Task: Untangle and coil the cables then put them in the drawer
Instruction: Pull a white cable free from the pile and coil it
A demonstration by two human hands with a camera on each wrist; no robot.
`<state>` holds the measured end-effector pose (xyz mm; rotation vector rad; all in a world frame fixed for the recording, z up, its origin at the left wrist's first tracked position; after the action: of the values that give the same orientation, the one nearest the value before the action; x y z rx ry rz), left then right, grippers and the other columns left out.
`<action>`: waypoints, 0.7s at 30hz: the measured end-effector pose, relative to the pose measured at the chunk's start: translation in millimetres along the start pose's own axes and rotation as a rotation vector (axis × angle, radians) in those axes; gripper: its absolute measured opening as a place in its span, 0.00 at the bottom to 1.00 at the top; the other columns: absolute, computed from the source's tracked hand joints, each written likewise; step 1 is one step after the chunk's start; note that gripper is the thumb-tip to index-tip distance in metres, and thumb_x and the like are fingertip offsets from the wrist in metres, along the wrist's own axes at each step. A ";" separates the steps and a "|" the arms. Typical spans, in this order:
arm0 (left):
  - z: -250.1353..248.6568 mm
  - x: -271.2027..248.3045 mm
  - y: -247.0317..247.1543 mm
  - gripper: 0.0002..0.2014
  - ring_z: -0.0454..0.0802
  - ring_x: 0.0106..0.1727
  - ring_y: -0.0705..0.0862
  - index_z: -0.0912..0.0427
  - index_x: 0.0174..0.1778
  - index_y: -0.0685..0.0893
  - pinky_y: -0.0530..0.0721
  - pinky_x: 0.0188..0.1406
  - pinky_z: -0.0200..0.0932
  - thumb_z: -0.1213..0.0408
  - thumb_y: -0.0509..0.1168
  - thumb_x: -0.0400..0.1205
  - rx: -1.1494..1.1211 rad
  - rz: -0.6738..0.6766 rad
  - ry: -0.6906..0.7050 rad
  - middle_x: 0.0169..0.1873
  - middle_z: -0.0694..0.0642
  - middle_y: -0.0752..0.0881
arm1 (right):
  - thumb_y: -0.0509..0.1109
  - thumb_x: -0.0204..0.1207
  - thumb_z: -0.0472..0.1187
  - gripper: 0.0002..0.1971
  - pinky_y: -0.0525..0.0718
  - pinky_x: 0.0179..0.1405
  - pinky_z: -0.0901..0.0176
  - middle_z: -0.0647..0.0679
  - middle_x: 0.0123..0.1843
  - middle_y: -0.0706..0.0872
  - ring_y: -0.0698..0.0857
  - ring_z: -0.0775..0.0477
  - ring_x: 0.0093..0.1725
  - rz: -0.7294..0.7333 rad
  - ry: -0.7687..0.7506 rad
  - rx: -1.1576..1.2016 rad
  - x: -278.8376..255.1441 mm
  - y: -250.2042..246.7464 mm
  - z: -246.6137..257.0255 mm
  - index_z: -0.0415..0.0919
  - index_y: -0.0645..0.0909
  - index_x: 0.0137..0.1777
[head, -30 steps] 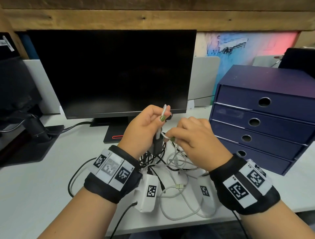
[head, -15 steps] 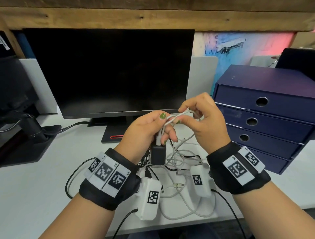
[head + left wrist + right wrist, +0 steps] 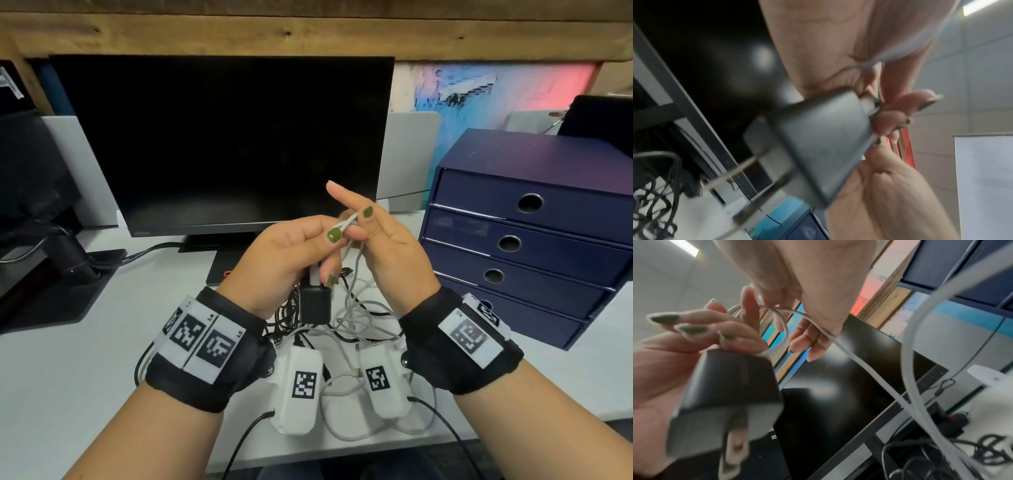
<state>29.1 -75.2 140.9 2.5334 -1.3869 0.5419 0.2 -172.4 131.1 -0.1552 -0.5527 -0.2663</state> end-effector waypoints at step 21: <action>5.7 4.0 -19.6 0.11 0.40 0.53 0.89 0.57 0.59 0.81 0.83 0.58 0.39 0.66 0.54 0.88 0.435 -0.217 0.004 0.48 0.50 0.91 | 0.58 0.85 0.45 0.17 0.71 0.46 0.58 0.54 0.45 0.69 0.73 0.50 0.47 0.407 0.000 -1.124 -13.7 23.1 -16.5 0.52 0.77 0.71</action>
<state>48.8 -69.7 137.3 2.9671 -1.0626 0.8856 3.8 -151.1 108.1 -1.3401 -0.3056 -0.1518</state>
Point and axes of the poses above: each hand's wrist, its own x-axis towards the middle knuckle, its own y-axis out of the palm, z = x × y, the point moved 8 cm from there along x, towards the middle knuckle
